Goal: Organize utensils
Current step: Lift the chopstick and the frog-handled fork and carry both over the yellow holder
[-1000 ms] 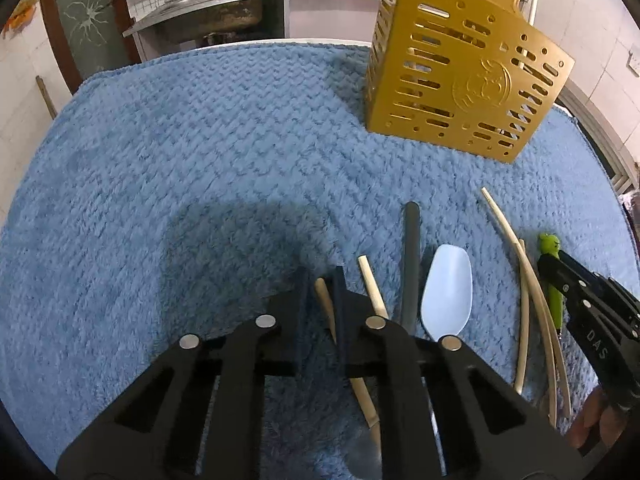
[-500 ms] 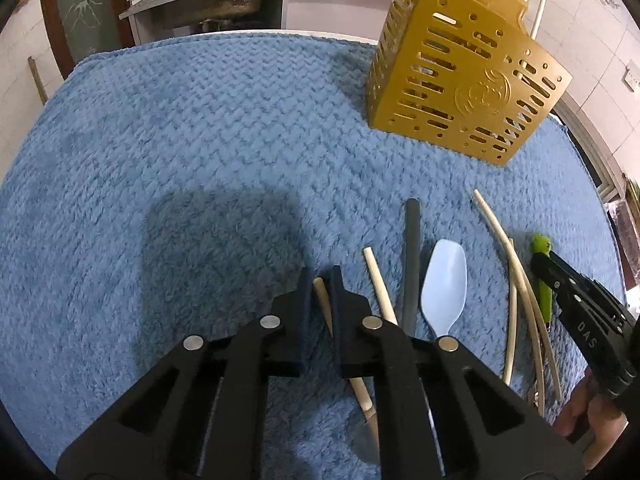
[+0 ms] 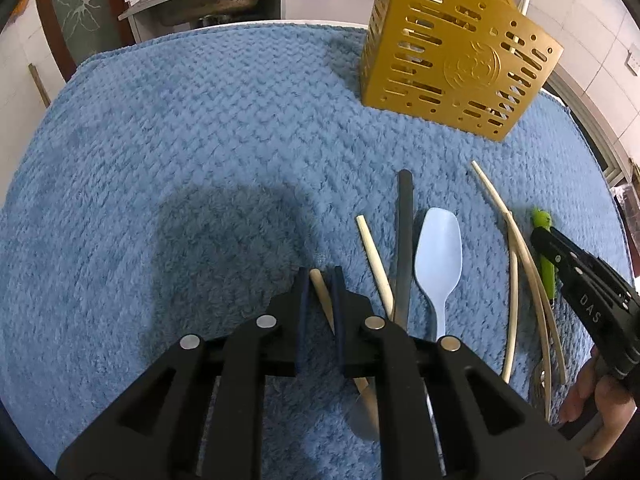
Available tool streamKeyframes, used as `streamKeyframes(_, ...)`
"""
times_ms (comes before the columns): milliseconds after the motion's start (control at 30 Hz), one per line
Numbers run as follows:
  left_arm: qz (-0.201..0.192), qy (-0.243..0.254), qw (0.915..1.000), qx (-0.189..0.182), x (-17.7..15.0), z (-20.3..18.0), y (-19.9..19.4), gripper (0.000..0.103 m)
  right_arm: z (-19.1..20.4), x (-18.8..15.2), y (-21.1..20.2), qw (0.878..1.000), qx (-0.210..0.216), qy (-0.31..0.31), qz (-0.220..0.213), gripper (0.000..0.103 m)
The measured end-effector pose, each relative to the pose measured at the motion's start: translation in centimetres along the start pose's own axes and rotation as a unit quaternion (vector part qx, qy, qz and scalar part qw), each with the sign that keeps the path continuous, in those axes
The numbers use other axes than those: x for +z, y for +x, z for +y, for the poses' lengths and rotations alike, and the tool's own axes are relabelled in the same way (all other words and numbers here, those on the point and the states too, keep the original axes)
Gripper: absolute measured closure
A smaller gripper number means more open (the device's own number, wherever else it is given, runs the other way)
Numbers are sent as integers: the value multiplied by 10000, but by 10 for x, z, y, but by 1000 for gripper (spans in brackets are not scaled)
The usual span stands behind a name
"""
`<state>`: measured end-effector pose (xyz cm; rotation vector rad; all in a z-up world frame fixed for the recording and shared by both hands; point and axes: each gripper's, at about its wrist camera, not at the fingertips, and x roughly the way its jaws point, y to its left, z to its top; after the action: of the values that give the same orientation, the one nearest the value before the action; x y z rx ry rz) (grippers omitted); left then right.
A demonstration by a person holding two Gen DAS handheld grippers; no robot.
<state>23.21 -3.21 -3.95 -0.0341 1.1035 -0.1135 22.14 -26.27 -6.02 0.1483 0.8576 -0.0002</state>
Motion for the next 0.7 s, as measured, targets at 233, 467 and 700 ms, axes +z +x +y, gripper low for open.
streamKeyframes(233,-247,-16,9996,-137,3,0,-9,95,0,1,-9,9998,1,18,-179,86)
streamKeyframes(467,-964,69,9946,-374,7,1,-54,97,-3,11,-36,9985,40,84,-546,86)
streamKeyframes(700,-1775,169,9826,-520,15,3,-101,99,-7,22,-68,9947,89,57,-1019,87)
